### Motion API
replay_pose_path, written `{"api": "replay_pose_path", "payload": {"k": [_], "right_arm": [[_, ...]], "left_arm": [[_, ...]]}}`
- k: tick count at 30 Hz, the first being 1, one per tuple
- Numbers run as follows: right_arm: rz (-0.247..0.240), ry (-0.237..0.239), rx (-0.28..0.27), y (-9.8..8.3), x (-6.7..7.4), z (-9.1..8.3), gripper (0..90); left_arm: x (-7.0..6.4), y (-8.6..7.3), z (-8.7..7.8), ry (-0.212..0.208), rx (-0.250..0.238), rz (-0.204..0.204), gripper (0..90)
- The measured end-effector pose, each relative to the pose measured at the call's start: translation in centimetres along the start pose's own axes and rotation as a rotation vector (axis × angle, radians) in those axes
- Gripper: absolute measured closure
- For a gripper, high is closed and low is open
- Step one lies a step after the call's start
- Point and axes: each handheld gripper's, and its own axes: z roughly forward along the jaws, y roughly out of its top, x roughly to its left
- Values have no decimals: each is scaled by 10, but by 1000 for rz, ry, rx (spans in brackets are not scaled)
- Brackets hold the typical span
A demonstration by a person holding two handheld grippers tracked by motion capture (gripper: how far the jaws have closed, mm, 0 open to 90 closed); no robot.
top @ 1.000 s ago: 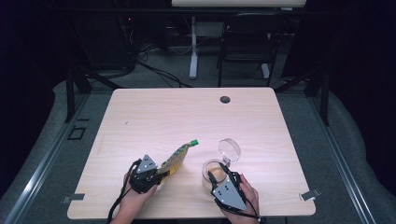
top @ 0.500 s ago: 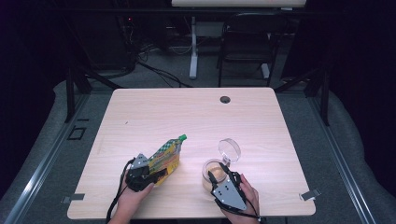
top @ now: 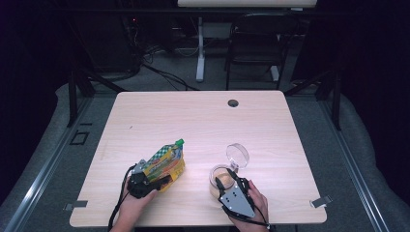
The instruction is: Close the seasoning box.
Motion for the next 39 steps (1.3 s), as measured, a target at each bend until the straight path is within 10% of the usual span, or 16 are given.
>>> {"api": "replay_pose_path", "payload": {"k": [15,39], "right_arm": [[10,10,-1,1,-1,-1,511],[46,68,19,5,-6,-4,503]], "left_arm": [[1,-4,-9,18,-39,-26,521],[-6,-10,-27,14,-47,-5,493]]}}
